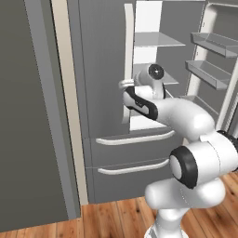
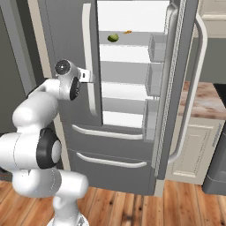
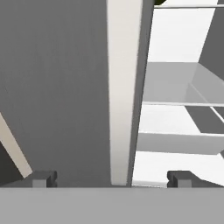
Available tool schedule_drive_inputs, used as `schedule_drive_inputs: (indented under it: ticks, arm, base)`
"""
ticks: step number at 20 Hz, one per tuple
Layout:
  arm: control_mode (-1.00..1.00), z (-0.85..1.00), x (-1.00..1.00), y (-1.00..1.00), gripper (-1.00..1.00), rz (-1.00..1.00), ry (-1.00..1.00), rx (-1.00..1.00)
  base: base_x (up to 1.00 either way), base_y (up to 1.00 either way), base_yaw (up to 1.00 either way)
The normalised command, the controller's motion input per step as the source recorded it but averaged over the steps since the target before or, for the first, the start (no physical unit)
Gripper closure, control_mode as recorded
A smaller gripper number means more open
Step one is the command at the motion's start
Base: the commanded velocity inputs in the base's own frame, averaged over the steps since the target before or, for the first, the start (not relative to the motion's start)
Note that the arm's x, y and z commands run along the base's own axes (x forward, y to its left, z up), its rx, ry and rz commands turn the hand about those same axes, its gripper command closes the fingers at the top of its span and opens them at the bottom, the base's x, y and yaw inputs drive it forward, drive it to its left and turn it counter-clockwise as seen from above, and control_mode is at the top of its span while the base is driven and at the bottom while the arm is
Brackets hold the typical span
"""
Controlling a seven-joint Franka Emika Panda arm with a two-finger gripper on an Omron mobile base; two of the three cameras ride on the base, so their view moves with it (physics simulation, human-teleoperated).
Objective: Take the lemon wedge from the fridge and place it on the plate with fish on the dining counter.
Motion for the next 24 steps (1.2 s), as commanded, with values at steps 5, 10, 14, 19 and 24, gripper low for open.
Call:
schedule_drive_inputs:
  ticks: [5, 10, 14, 19, 24]
  arm:
    - [-1.00, 0.00, 0.28, -0.10, -1.00, -0.06, 0.04, 0.00]
    - [-1.00, 0.00, 0.46, 0.00, -1.00, -0.03, 0.00, 0.00]
    - [-1.00, -0.02, 0.44, 0.00, -1.00, 0.00, 0.00, 0.00]
    - [-1.00, -0.07, 0.53, 0.00, -1.00, 0.00, -0.05, 0.00]
    - [-1.00, -0.17, 0.51, 0.02, -1.00, 0.00, -0.14, 0.02]
  base:
    - [0.00, 0.00, 0.00]
    - [0.00, 0.00, 0.00]
    - [0.00, 0.00, 0.00]
    - [0.00, 0.00, 0.00]
    - [0.00, 0.00, 0.00]
